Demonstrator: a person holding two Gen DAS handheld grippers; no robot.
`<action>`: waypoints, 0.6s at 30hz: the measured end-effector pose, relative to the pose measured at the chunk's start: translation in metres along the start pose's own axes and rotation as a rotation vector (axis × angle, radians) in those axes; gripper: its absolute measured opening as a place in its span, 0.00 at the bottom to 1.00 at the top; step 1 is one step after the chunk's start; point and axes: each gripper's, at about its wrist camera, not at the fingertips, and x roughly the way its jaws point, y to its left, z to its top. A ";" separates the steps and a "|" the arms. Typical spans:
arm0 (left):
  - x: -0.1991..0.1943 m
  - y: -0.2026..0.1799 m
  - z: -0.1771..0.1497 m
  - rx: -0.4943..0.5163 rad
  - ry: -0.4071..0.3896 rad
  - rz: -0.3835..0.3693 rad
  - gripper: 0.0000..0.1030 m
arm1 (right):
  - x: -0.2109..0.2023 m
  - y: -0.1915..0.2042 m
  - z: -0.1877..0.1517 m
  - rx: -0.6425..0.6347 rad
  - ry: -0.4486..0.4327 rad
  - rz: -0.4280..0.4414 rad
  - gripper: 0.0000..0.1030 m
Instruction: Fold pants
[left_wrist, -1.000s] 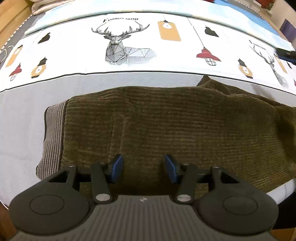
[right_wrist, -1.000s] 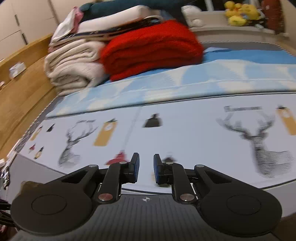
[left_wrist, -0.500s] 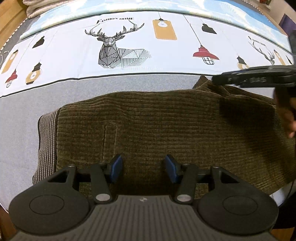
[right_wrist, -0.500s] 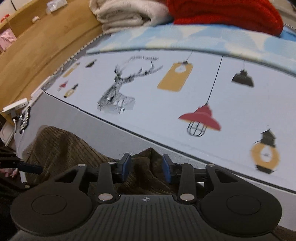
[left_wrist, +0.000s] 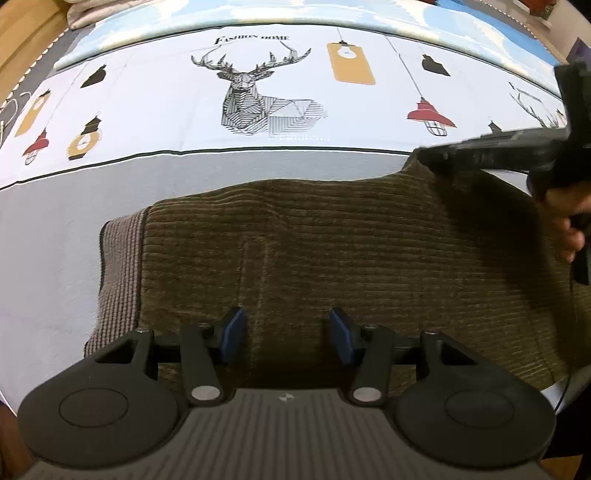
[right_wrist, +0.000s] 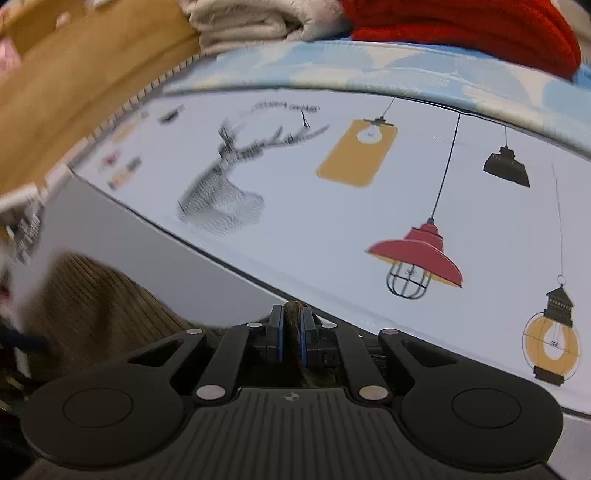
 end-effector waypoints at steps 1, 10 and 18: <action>0.000 0.002 -0.001 -0.002 0.000 0.001 0.55 | 0.004 0.002 -0.003 -0.007 0.003 -0.016 0.09; -0.007 0.002 -0.001 -0.030 -0.023 -0.009 0.55 | -0.030 -0.007 0.004 0.001 -0.107 -0.236 0.38; -0.020 -0.021 0.010 -0.006 -0.080 -0.050 0.55 | -0.144 -0.067 -0.008 0.193 -0.252 -0.330 0.40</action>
